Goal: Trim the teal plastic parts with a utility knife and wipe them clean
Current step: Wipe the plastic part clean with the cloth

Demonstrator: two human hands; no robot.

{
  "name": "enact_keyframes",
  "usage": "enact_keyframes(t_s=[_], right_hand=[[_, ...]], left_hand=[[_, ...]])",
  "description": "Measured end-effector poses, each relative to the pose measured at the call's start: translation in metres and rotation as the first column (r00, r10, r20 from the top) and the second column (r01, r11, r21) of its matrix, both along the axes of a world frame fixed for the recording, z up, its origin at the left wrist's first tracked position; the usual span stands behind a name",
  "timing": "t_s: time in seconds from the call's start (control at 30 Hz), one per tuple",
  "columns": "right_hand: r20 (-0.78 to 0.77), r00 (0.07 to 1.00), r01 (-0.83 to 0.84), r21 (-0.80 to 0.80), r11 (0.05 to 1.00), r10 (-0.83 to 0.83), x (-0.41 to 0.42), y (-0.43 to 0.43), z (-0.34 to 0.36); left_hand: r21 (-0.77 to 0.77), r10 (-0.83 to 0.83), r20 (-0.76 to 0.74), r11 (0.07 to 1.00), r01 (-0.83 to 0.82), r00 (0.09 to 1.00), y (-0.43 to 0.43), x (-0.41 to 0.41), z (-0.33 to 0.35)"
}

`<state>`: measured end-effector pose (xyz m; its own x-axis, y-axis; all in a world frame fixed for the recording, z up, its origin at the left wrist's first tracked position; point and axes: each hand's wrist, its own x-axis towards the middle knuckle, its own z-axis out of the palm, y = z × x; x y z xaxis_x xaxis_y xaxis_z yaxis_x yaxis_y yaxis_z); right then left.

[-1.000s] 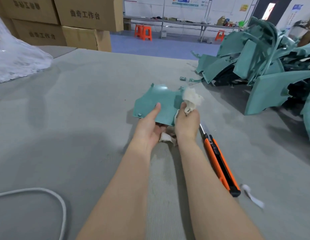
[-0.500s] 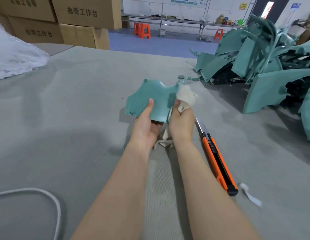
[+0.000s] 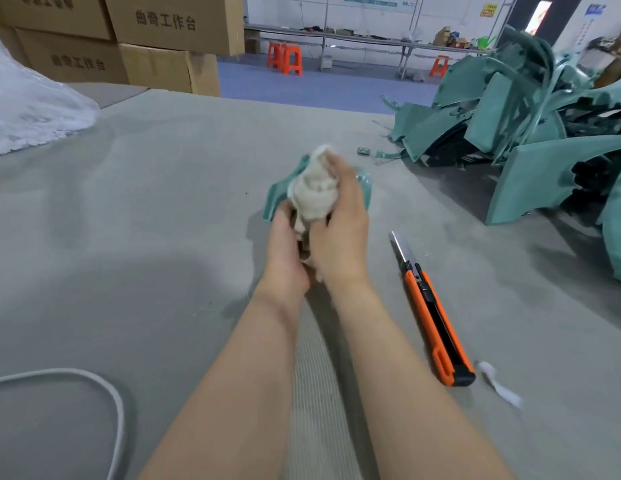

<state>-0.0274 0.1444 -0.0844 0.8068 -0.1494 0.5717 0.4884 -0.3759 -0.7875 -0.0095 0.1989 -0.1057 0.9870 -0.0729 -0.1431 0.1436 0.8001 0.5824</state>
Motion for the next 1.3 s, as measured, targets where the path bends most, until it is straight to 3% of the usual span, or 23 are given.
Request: enact_keyframes(t_s=[0.03, 0.1, 0.17, 0.23, 0.33, 0.57, 0.73, 0.8, 0.93, 1.03, 1.1, 1.2, 1.3], right_hand=[[-0.023, 0.995, 0.097, -0.138, 0.986, -0.101, 0.003, -0.005, -0.01], [-0.1, 0.909, 0.34, -0.379, 0.861, -0.404, 0.01, -0.02, -0.024], [-0.206, 0.832, 0.403, -0.411, 0.818, -0.514, 0.015, -0.026, -0.027], [-0.2, 0.909, 0.295, -0.308, 0.904, -0.365, 0.01, -0.013, -0.021], [-0.023, 0.988, 0.137, -0.286, 0.949, -0.15, -0.002, 0.013, -0.016], [-0.16, 0.879, 0.412, -0.218, 0.885, -0.449, 0.013, -0.021, -0.017], [-0.001, 0.988, 0.147, -0.323, 0.935, -0.155, 0.003, 0.014, -0.017], [-0.011, 0.968, 0.232, -0.32, 0.919, -0.249, 0.008, 0.004, -0.017], [-0.202, 0.835, 0.458, -0.26, 0.85, -0.512, 0.015, -0.031, -0.016], [-0.024, 0.961, 0.262, -0.24, 0.935, -0.276, 0.003, 0.001, -0.011], [0.061, 0.985, 0.17, -0.29, 0.942, -0.159, -0.004, 0.015, -0.009], [0.058, 0.946, 0.32, -0.299, 0.899, -0.318, 0.005, -0.002, -0.01], [-0.109, 0.868, 0.445, -0.26, 0.857, -0.484, 0.016, -0.035, -0.014]], left_hand=[[-0.029, 0.009, -0.002, 1.0, -0.009, 1.0, 0.003, 0.001, 0.001], [0.007, 0.013, -0.016, 1.0, -0.013, 1.0, 0.005, 0.002, 0.004], [0.066, -0.003, -0.009, 0.998, 0.003, 1.0, 0.004, 0.004, 0.001], [0.072, -0.02, -0.003, 0.997, 0.02, 1.0, 0.003, 0.005, -0.001], [-0.041, -0.006, 0.047, 0.999, 0.008, 0.999, 0.005, 0.006, -0.003], [0.16, -0.066, 0.002, 0.985, 0.065, 0.998, -0.006, 0.001, 0.001], [-0.001, -0.027, 0.074, 1.0, 0.027, 0.997, 0.002, 0.004, -0.002], [0.039, -0.045, 0.066, 0.998, 0.043, 0.997, 0.002, 0.003, 0.0], [0.142, -0.066, 0.033, 0.988, 0.06, 0.997, -0.007, 0.0, 0.006], [0.003, -0.039, 0.046, 0.999, 0.039, 0.998, -0.001, 0.003, 0.007], [-0.043, -0.008, 0.075, 0.999, 0.012, 0.997, 0.002, 0.007, 0.004], [0.073, -0.02, 0.087, 0.997, 0.014, 0.996, 0.001, 0.002, 0.008], [0.149, -0.006, 0.094, 0.989, -0.008, 0.996, 0.003, -0.002, 0.014]])
